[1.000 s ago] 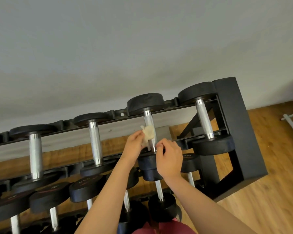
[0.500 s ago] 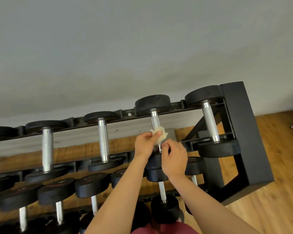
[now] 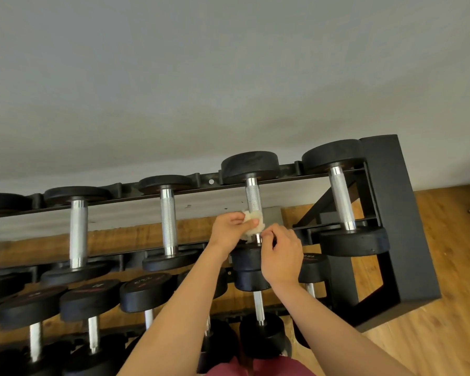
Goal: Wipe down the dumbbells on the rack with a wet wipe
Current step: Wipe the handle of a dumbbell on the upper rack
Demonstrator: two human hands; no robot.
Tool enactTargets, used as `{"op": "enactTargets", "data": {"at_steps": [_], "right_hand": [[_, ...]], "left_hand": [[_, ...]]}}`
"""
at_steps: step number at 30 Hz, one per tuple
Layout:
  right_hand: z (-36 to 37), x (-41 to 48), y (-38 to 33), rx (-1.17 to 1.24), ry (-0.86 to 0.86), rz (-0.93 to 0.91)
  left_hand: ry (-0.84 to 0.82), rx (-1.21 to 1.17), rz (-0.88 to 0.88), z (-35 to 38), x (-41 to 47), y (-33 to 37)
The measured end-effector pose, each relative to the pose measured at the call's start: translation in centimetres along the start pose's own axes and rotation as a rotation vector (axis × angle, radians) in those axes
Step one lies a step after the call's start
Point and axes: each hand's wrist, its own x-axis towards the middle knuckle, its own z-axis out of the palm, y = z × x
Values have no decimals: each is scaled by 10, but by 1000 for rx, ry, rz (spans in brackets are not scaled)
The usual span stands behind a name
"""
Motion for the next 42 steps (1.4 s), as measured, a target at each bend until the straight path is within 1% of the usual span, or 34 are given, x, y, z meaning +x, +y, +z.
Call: {"op": "enactTargets", "data": {"at_steps": [3, 5, 8, 13, 15, 17, 22, 27, 31, 37, 42], "right_hand": [[0, 0, 0, 2, 4, 3], [0, 0, 0, 0, 1, 3], [-2, -1, -1, 3, 10, 2], [-2, 0, -3, 76, 35, 30], [-1, 0, -3, 115, 41, 78], [-2, -1, -2, 145, 43, 122], [-4, 0, -1, 199, 14, 197], [-5, 0, 0, 204, -1, 206], [-3, 0, 1, 208, 4, 205], [-5, 0, -2, 227, 33, 170], [-7, 1, -5, 231, 41, 164]], "left_hand": [[59, 35, 19, -5, -1, -6], [27, 38, 5, -5, -3, -8], [-46, 122, 6, 0, -6, -6], [-4, 154, 23, -8, -7, -8], [-50, 170, 19, -9, -7, -11], [-103, 238, 19, -6, -5, -10], [-132, 356, 30, -14, 2, -2], [-247, 455, 33, -14, 2, 6], [-174, 403, 25, -10, -1, 3], [-85, 401, 47, -12, -7, -1], [-85, 430, 23, -1, -12, 4]]}}
